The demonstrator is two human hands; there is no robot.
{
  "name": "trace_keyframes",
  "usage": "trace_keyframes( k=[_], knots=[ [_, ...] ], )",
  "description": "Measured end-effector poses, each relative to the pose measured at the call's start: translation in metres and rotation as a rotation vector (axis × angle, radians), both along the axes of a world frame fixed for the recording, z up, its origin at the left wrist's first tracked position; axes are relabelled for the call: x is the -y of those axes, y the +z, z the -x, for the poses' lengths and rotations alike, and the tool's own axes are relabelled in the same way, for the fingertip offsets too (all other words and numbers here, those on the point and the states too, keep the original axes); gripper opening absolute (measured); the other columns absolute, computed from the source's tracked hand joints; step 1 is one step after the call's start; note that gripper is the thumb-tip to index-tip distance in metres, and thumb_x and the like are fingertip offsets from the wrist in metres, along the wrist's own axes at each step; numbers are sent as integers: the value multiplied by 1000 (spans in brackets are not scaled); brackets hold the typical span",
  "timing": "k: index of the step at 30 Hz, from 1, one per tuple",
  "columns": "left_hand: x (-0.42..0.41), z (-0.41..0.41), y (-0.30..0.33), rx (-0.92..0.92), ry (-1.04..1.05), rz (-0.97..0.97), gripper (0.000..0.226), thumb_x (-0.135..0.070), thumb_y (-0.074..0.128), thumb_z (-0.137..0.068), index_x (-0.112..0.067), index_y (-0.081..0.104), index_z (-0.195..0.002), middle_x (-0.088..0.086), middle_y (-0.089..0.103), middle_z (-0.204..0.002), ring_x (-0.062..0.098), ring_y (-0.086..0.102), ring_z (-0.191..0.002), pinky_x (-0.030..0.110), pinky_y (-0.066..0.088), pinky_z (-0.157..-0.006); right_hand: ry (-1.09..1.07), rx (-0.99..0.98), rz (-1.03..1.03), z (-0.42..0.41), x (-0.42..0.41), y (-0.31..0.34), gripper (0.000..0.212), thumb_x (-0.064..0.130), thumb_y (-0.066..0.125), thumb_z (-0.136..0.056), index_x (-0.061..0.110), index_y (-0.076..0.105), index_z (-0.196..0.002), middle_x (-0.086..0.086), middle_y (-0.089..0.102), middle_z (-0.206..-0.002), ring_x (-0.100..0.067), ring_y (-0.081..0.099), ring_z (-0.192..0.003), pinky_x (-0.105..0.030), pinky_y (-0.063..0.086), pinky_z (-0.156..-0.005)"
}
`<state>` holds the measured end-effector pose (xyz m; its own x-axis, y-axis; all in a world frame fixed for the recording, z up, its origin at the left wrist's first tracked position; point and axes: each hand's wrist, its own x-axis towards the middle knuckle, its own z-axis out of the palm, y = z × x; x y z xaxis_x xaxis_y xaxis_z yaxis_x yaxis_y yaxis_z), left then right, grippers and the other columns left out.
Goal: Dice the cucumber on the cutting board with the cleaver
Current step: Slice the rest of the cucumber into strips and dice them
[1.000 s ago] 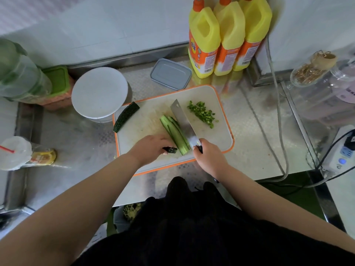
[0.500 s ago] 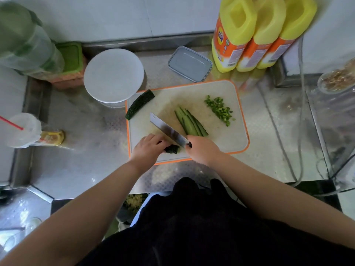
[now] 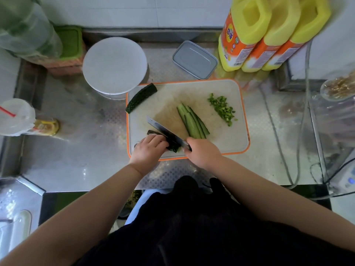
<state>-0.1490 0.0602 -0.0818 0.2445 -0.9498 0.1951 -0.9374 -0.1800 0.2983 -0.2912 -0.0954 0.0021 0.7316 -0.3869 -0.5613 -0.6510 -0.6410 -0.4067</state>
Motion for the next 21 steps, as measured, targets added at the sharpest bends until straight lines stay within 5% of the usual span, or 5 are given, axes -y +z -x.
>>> trace_keyframes(
  k=[12, 21],
  knots=[
    [8, 13, 4, -20, 142, 88, 6, -15, 72, -81, -17, 72, -86, -1, 66, -94, 20, 54, -90, 32, 49, -56, -52, -24, 83, -2, -4, 5, 28, 33, 42, -99, 11, 50, -83, 0, 45, -66, -27, 49, -67, -32, 37, -58],
    [9, 27, 1, -326, 304, 139, 24, -27, 56, -88, -10, 74, -87, 4, 66, -97, 22, 52, -97, 29, 44, -85, 36, -64, 137, 5, -9, 12, 24, 27, 41, -99, 14, 43, -80, 1, 40, -62, -25, 47, -63, -29, 29, -49]
  ],
)
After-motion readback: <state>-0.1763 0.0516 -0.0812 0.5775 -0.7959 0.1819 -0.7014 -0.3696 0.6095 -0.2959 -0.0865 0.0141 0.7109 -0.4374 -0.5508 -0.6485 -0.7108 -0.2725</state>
